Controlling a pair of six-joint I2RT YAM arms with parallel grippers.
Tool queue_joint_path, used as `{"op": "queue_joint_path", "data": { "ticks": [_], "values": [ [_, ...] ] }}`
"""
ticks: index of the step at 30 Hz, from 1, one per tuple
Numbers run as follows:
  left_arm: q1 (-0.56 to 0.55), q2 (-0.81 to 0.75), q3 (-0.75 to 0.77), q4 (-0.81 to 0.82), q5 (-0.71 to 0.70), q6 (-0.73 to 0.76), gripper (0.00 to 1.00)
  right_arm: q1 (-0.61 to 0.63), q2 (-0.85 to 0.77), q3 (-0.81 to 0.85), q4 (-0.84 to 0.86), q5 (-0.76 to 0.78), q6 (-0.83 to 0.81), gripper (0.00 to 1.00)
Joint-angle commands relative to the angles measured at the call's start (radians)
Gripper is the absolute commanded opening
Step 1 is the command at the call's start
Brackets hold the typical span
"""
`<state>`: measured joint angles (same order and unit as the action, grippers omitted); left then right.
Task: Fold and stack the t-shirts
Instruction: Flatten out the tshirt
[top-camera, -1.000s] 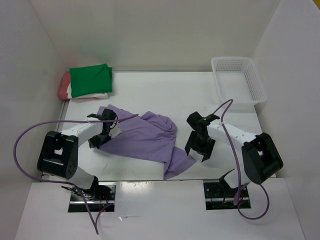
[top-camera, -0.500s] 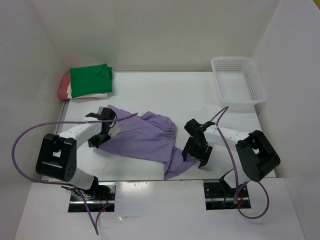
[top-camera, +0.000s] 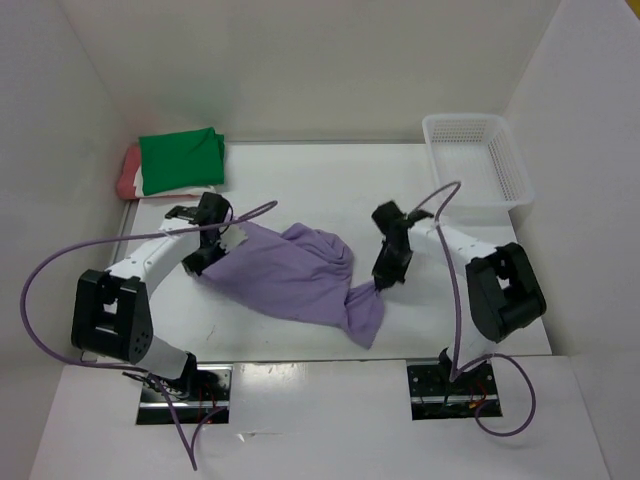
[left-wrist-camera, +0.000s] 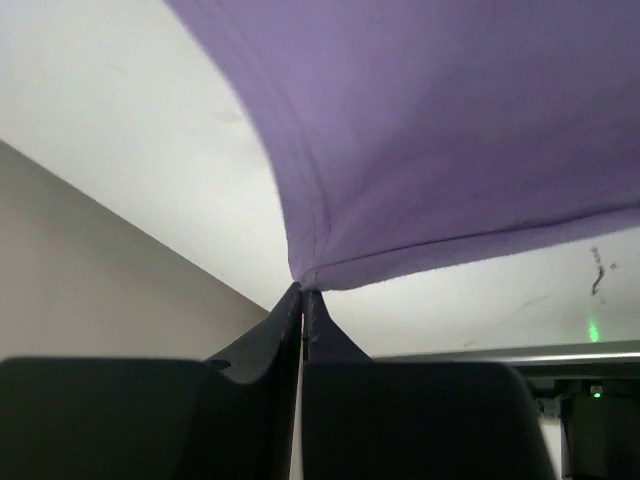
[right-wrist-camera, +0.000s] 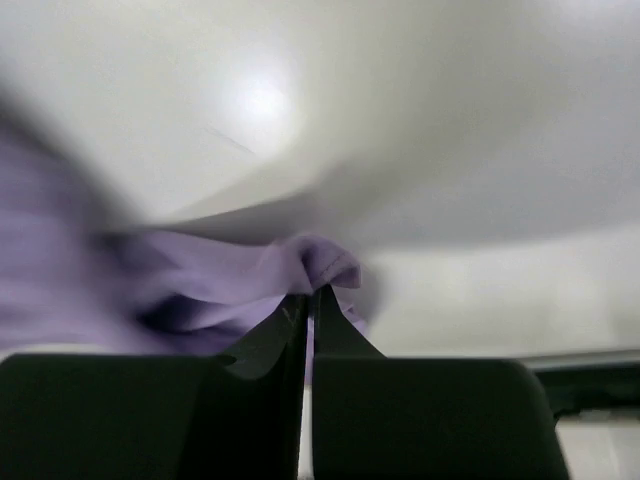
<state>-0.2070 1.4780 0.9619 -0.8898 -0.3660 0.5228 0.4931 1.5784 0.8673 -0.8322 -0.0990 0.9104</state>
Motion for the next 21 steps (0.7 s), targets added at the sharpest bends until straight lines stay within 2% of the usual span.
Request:
{"op": "queue_joint_path", "data": {
  "ticks": [1,2,3,4,5,6,7,9,10,12,16,18,21],
  "values": [
    [0.020,0.008,0.225,0.048,0.096,0.034,0.00,-0.141,0.024,0.368,0.010,0.231,-0.192,0.00],
    [0.020,0.060,0.315,0.048,0.096,0.043,0.00,-0.177,0.049,0.629,-0.072,0.251,-0.227,0.00],
    [0.033,0.088,0.532,0.048,0.087,0.043,0.00,-0.233,0.080,0.779,-0.120,0.290,-0.285,0.00],
    [0.034,0.116,0.651,0.057,0.087,0.043,0.00,-0.251,0.159,0.934,-0.171,0.314,-0.307,0.00],
    [0.046,0.166,0.767,0.057,0.087,0.043,0.00,-0.260,0.204,1.274,-0.283,0.343,-0.327,0.00],
    [0.057,0.188,0.884,0.078,0.087,0.043,0.00,-0.260,0.257,1.467,-0.347,0.391,-0.370,0.00],
    [0.057,0.218,1.078,0.095,0.096,0.043,0.00,-0.260,0.391,1.888,-0.420,0.419,-0.387,0.00],
    [0.057,0.219,1.191,0.184,0.096,0.043,0.00,-0.269,0.382,1.969,-0.402,0.360,-0.386,0.00],
    [0.057,0.219,1.234,0.213,0.096,0.057,0.00,-0.269,0.391,2.062,-0.410,0.360,-0.386,0.00],
    [0.057,0.219,1.248,0.255,0.087,0.071,0.00,-0.269,0.407,2.156,-0.438,0.404,-0.386,0.00],
    [0.057,0.228,1.221,0.227,0.099,0.080,0.00,-0.269,0.371,2.077,-0.449,0.404,-0.386,0.00],
    [0.057,0.191,1.114,0.253,0.099,0.089,0.00,-0.260,0.361,2.028,-0.464,0.413,-0.386,0.00],
    [0.057,0.125,1.031,0.285,0.050,0.109,0.00,-0.248,0.296,1.963,-0.464,0.438,-0.386,0.00]
  ]
}}
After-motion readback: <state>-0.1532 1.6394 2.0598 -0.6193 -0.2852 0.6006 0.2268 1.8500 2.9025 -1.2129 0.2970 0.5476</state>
